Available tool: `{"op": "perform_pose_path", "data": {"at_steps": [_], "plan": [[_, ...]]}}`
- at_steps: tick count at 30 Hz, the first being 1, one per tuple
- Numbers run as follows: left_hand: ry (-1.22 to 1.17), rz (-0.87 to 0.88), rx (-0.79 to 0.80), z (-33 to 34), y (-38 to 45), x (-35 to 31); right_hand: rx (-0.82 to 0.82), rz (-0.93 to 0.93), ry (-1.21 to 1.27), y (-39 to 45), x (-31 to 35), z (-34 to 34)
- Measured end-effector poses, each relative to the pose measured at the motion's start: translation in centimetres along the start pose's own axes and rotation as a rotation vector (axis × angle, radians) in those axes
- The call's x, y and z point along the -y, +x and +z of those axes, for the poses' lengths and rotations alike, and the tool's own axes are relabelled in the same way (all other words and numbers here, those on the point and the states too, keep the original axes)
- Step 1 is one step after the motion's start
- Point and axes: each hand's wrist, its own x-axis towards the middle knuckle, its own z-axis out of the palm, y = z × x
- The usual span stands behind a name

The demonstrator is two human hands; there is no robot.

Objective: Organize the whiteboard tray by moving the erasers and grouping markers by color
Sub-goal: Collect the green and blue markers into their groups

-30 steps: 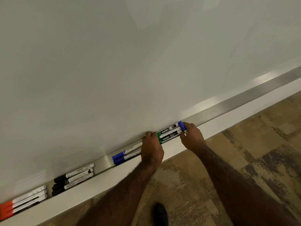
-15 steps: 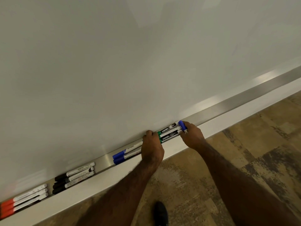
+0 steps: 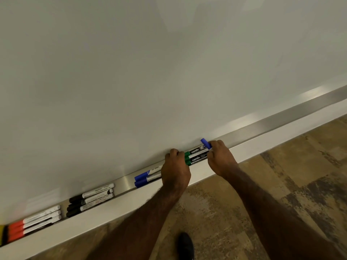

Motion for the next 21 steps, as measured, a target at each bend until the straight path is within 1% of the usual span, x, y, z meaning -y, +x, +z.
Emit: {"op": "perform_pose_path", "data": {"at_steps": [3,5,7,9,13,14,16,21], "plan": [[-0.016,-0.001,-0.056,-0.9,-0.8,2.0,0.039,-0.121,-0.07,-0.9,1.7,1.0],[-0.026,-0.006,-0.105,-2.0,-1.9,3.7,0.05,-0.246,-0.159,-1.6,3.0,2.0],[-0.048,-0.009,-0.187,-2.7,-3.1,5.6,0.053,-0.406,-0.22,-2.5,4.4,3.2],[-0.067,-0.078,-0.232,-3.3,-4.4,7.4,0.06,-0.553,-0.251,-3.3,6.0,4.5],[-0.077,-0.229,-0.227,-4.0,-6.3,10.3,0.078,-0.744,-0.258,-3.9,9.1,6.8],[-0.079,-0.255,-0.234,-4.2,-6.7,10.9,0.083,-0.782,-0.269,-3.9,9.9,7.3],[-0.096,-0.295,-0.254,-4.6,-7.2,11.6,0.095,-0.8,-0.282,-3.8,11.0,8.1],[-0.107,-0.35,-0.275,-5.4,-8.0,12.9,0.058,-0.858,-0.336,-3.4,11.7,9.8]]}}
